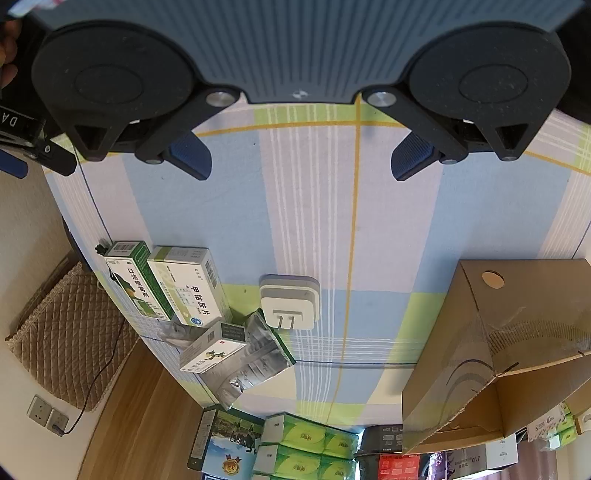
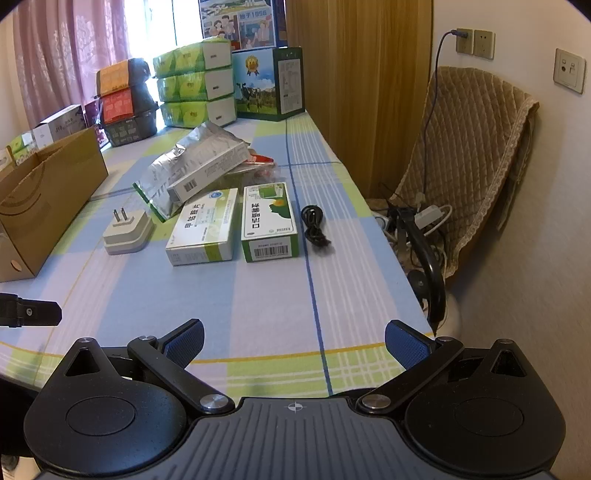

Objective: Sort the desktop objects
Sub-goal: 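Move both tools toward the white plug adapter and black cable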

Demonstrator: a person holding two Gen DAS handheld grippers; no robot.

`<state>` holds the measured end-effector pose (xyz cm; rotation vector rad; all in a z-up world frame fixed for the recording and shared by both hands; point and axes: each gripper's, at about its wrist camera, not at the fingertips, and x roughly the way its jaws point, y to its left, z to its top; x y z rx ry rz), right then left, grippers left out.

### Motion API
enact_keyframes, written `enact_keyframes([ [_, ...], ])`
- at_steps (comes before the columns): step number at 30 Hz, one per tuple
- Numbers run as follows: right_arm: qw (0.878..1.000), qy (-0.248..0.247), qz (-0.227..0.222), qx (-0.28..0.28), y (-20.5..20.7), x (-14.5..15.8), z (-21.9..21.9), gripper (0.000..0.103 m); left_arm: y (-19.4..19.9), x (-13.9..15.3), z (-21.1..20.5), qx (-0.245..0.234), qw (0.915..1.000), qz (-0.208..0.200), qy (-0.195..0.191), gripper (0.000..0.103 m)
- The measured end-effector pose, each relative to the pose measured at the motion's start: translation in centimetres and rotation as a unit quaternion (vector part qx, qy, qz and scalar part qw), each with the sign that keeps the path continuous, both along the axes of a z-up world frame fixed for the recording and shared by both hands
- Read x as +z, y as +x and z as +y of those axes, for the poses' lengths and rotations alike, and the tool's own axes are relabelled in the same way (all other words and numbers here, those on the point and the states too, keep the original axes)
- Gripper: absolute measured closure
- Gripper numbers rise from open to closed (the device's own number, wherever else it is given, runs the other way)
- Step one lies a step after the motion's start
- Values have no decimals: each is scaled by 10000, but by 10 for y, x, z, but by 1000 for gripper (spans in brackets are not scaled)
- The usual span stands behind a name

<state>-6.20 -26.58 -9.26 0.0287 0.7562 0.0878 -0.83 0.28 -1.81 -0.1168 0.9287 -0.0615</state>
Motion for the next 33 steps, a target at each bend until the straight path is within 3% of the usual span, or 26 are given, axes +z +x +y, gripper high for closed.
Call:
enact_keyframes([
  [33, 9998, 171, 107, -76, 4, -1, -5, 2, -1, -3, -3, -41, 10000, 66, 54, 1],
])
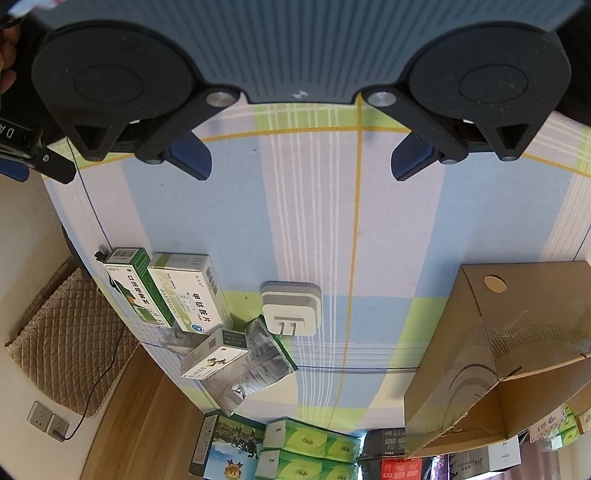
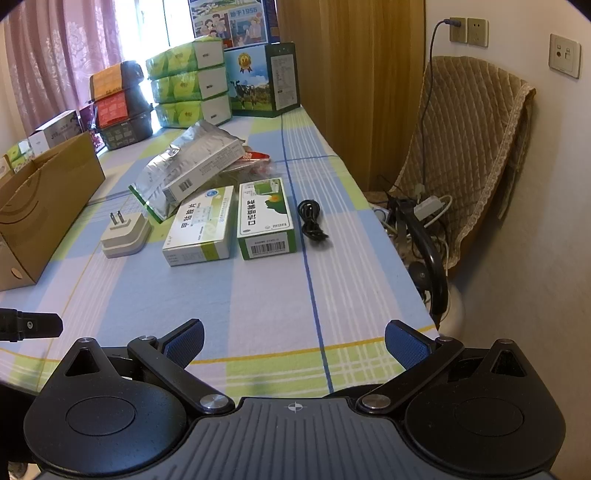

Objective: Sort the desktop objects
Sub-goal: 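Move both tools toward the white plug adapter and black cable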

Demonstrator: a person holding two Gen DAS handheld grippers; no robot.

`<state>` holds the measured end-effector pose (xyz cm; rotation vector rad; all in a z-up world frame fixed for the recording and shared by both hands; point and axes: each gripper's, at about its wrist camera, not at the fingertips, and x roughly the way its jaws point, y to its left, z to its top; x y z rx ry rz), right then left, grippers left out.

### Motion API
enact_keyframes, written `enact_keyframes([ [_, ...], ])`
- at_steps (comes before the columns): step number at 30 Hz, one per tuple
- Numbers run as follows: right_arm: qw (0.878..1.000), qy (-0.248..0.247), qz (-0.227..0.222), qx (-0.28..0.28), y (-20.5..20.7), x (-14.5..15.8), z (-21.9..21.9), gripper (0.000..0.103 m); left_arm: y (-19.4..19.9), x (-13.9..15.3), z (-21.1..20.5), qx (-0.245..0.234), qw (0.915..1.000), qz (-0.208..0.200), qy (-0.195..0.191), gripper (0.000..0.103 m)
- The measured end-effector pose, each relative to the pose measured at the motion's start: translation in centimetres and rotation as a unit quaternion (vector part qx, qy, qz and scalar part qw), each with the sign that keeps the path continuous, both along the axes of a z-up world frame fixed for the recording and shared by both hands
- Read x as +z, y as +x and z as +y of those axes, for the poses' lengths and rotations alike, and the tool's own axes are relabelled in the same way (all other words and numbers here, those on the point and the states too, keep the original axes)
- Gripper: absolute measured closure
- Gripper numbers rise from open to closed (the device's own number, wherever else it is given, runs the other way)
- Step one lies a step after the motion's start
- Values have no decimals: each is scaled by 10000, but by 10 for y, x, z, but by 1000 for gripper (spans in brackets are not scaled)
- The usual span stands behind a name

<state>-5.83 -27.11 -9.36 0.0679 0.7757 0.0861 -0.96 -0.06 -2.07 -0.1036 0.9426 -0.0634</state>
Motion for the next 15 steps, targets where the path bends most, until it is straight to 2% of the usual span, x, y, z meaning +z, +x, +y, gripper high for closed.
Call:
enact_keyframes([
  [8, 10000, -23, 36, 17, 1, -2, 1, 2, 0, -1, 0, 0, 10000, 4, 13, 1],
  [15, 9986, 505, -49, -147, 6, 8, -14, 2, 5, 0, 4, -68, 9998, -96, 129, 1],
])
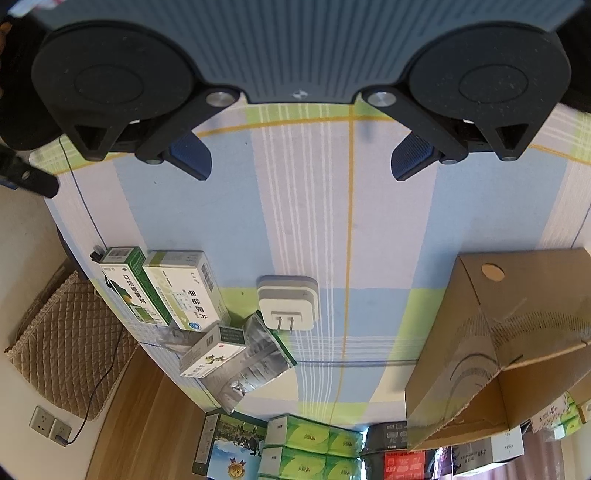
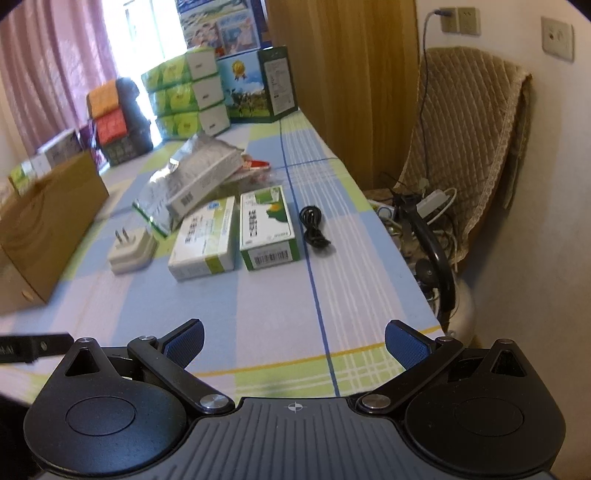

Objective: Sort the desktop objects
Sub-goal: 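Move both tools toward the white plug adapter and black cable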

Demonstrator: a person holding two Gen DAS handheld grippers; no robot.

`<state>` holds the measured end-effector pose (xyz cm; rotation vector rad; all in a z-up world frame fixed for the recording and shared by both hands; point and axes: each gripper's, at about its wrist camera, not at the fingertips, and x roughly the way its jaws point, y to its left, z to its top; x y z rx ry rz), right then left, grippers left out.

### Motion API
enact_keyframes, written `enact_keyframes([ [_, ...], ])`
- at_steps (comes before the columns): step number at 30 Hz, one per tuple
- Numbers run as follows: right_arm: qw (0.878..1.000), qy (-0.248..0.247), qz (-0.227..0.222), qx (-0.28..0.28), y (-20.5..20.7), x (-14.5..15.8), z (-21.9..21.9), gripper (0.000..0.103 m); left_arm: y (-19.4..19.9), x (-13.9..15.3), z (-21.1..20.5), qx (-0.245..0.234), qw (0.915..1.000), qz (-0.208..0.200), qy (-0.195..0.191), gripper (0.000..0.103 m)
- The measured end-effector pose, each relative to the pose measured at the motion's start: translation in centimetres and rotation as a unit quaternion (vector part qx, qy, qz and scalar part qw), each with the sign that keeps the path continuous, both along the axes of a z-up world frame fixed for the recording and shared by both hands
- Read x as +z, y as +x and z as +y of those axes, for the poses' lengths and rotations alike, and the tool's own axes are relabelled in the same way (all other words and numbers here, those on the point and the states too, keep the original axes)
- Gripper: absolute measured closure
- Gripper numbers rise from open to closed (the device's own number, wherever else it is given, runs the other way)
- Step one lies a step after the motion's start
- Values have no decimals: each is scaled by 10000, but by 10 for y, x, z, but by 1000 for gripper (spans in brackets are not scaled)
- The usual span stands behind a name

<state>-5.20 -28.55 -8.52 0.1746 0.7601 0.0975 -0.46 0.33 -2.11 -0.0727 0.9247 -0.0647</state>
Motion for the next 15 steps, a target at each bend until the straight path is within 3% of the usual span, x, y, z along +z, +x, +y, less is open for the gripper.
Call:
enact_keyframes([
  [5, 9984, -394, -397, -78, 10, 13, -4, 2, 9, 0, 6, 39, 10000, -27, -47, 1],
  [11, 9982, -539, -236, -103, 44, 17, -18, 2, 24, 0, 9, -15, 9999, -66, -84, 1],
  [15, 9971, -719, -249, 90, 66, 14, -22, 2, 39, -2, 10, -88, 9999, -63, 112, 2],
])
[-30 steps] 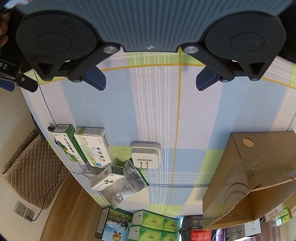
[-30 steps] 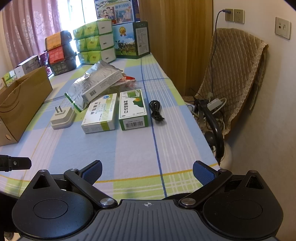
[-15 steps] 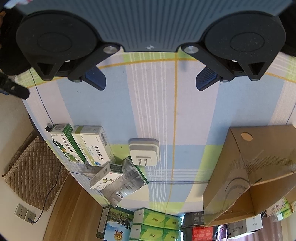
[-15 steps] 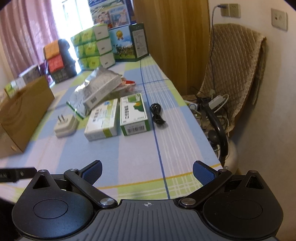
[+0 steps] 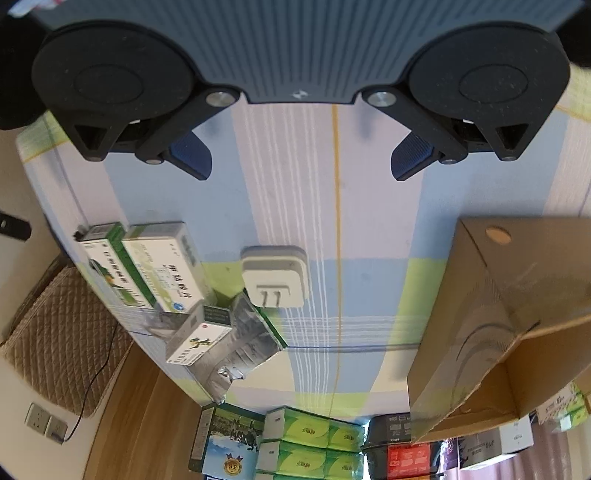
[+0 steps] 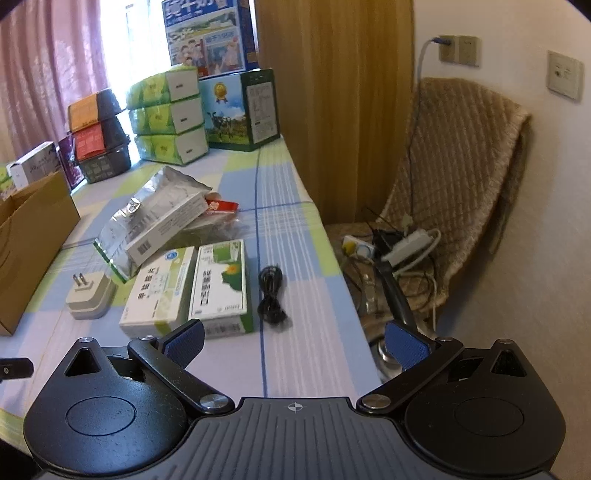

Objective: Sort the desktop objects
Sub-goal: 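Move both tools toward the white plug adapter and black cable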

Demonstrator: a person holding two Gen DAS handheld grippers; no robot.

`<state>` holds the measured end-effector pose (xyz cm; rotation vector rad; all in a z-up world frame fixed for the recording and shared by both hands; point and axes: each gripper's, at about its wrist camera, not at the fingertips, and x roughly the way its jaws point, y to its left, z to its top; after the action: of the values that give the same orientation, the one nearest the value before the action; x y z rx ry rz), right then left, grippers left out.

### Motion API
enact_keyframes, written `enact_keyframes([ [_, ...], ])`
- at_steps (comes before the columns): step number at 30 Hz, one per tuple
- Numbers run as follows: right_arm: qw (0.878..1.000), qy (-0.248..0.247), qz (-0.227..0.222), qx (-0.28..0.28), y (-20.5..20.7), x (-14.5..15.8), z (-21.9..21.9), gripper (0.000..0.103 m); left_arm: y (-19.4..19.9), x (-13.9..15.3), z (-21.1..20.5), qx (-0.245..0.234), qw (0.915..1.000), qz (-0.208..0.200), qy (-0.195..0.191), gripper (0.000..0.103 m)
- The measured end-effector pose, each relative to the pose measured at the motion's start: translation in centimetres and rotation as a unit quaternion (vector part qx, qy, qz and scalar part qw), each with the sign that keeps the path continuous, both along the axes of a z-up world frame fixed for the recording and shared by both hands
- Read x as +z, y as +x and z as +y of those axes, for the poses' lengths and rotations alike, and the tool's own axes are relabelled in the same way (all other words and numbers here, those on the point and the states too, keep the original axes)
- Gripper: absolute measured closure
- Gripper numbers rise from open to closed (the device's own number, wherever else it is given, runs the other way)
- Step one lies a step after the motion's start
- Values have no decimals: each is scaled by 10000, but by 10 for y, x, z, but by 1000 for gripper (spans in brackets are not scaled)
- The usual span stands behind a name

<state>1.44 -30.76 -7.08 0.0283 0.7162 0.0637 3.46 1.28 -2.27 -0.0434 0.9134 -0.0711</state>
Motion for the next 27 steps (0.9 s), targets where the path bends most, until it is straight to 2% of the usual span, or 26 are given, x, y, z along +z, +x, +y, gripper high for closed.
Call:
enact_keyframes([
  [4, 9995, -301, 33, 122, 20, -7, 2, 3, 16, 1, 1, -27, 10000, -36, -61, 2],
  [6, 9989, -411, 98, 215, 30, -12, 3, 12, 23, 2, 0, -40, 10000, -72, -26, 2],
  [7, 9986, -449, 132, 246, 34, -15, 3, 13, 27, 2, -1, -51, 10000, -86, -3, 2],
  [16, 9953, -754, 408, 461, 65, -42, 12, 13, 46, -4, -8, -165, 9997, -51, 190, 2],
  [22, 9953, -636, 369, 627, 82, -44, 23, 13, 51, -10, -7, -131, 9998, 18, 165, 2],
  [25, 9973, -632, 222, 306, 83, -40, 21, 13, 52, -10, -6, -108, 9999, 55, 111, 2],
  [27, 9971, -621, 402, 169, 88, -42, 17, 13, 52, -9, -5, -100, 9999, 36, 90, 2],
])
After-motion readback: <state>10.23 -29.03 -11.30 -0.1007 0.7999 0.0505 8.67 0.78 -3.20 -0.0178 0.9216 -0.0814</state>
